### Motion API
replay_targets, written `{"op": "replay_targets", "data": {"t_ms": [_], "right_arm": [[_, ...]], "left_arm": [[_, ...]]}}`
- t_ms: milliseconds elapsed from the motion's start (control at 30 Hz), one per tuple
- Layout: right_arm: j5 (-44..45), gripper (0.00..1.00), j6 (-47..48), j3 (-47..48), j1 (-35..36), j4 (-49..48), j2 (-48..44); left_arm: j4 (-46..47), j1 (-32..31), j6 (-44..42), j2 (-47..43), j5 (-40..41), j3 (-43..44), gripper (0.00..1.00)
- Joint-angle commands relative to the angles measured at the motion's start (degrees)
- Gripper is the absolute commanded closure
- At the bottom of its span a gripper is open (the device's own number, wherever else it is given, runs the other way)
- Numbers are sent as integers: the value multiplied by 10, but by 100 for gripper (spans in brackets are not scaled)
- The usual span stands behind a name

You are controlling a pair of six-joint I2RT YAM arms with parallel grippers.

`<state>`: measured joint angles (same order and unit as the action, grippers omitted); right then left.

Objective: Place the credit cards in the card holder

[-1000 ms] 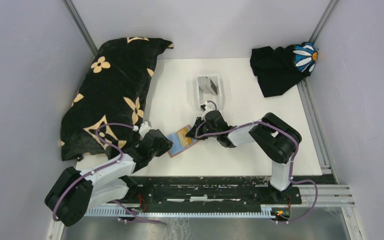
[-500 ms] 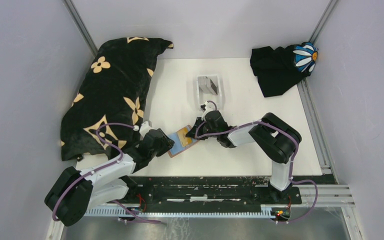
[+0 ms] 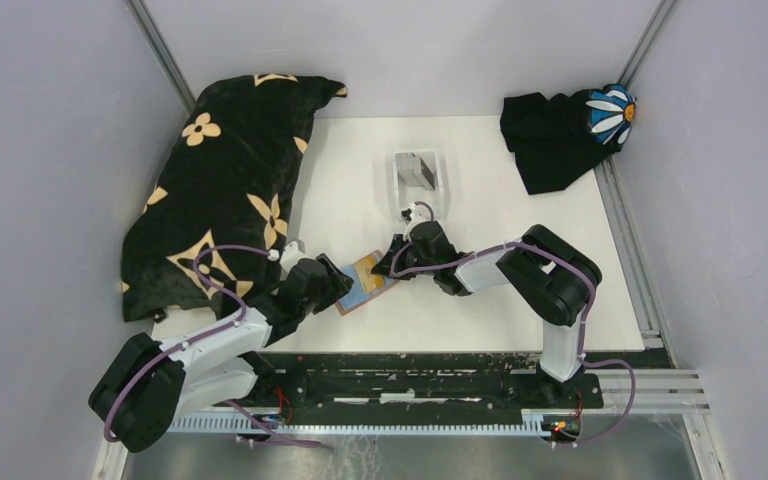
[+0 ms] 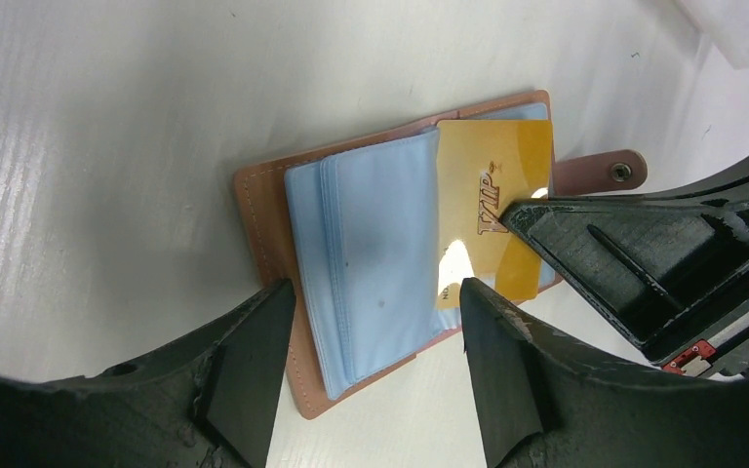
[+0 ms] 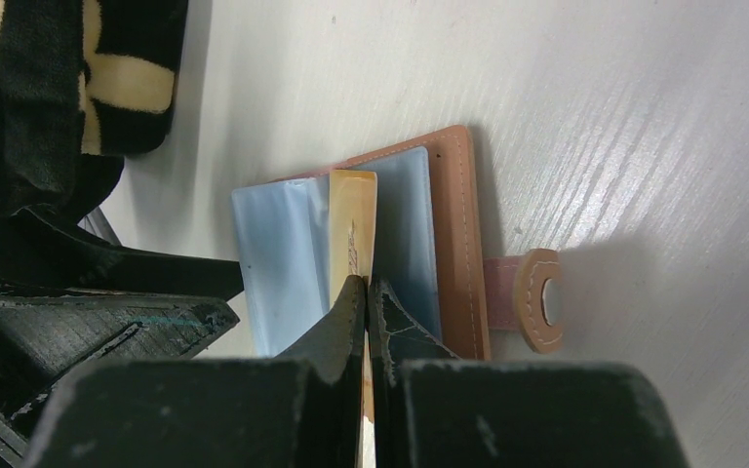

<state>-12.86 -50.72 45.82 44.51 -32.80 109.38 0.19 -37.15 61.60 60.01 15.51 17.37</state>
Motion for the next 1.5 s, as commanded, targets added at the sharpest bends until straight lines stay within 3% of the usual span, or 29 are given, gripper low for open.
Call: {"op": "replay_targets", "data": {"t_ms": [0,333,367,400,433,1033,1467], "right_arm": [[28,99,29,-10,0,35,22],[26,99,29,-8,1,34,26],[26,99,29,-8,0,35,26],[25,99,29,-9,1,34,26],[25,99,29,-8,1,34,25],[27,99,36,-9,0,46,12],[6,99,42,-2,1,42,8]], "left_arm": [[-10,-2,-14,1,10,2,29],[-10,-4,-10,6,13,1,27],[-10,-4,-10,8,13,1,24],[-10,-5,-10,8,13,1,4],[-10,-4,-11,9,14,2,0],[5,-8,-6,-5,26,-17,2],[17,-8,-7,-3,40,-38,22]]}}
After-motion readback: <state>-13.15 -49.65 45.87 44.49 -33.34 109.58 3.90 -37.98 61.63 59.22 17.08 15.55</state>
